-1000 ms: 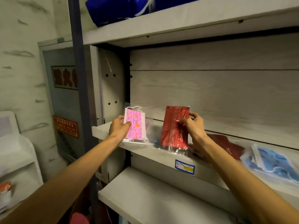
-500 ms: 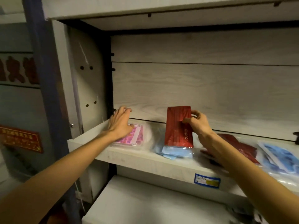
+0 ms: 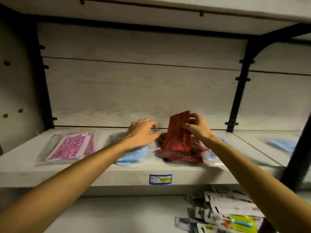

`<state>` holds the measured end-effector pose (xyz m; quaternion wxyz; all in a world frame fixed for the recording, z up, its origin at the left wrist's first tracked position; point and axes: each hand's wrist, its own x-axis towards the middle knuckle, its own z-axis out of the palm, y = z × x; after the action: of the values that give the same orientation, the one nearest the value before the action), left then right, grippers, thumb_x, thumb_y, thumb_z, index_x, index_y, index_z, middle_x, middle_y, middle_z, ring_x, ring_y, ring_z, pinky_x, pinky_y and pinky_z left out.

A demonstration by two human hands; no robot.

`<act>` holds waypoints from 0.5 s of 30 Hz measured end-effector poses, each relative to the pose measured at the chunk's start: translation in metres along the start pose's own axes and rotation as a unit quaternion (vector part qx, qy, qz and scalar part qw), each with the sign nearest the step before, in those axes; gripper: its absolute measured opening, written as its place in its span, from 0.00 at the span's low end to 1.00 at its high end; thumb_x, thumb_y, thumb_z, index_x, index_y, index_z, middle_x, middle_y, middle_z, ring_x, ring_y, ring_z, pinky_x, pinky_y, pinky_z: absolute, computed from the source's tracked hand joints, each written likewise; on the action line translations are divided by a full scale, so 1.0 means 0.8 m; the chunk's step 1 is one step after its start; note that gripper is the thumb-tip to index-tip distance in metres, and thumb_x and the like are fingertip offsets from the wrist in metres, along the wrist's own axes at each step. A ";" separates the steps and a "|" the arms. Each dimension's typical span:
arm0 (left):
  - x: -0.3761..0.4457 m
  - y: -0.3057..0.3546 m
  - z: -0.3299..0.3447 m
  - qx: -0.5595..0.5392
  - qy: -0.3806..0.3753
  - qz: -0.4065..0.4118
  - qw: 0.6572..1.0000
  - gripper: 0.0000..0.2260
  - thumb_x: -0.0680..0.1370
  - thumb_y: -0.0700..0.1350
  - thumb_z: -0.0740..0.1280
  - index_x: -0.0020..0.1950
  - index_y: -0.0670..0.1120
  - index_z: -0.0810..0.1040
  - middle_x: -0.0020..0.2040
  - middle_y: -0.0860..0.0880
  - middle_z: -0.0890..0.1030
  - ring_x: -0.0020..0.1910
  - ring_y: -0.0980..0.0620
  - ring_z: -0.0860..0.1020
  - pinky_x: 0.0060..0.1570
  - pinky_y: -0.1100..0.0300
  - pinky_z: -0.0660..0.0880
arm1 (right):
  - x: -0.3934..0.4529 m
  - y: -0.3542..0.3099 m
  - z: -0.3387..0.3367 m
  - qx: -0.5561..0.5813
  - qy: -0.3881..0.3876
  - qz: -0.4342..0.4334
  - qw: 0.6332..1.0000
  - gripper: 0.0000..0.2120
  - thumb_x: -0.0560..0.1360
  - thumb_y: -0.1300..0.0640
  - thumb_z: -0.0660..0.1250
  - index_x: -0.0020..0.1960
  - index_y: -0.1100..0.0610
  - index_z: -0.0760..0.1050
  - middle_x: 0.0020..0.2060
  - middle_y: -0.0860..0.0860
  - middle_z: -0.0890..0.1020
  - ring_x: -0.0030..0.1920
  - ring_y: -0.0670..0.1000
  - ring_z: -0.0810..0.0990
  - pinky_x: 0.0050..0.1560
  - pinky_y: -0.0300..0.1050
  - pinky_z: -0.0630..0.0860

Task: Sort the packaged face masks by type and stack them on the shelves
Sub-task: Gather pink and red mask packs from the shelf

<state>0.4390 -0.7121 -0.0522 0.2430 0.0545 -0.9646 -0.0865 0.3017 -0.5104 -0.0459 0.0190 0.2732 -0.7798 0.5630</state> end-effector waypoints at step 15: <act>0.036 0.080 0.064 0.047 -0.082 -0.139 0.986 0.33 0.71 0.69 0.70 0.72 0.55 0.71 0.70 0.49 0.74 0.69 0.46 0.71 0.65 0.50 0.70 | 0.023 0.062 -0.024 -0.379 -0.055 -0.072 0.921 0.44 0.66 0.33 0.74 0.72 0.56 0.67 0.68 0.58 0.73 0.69 0.61 0.68 0.68 0.56 0.67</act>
<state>0.3852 -0.6461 -0.0713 0.1453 0.1924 -0.9674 -0.0779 0.2583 -0.4899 -0.0759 0.1186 0.3316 -0.9130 0.2061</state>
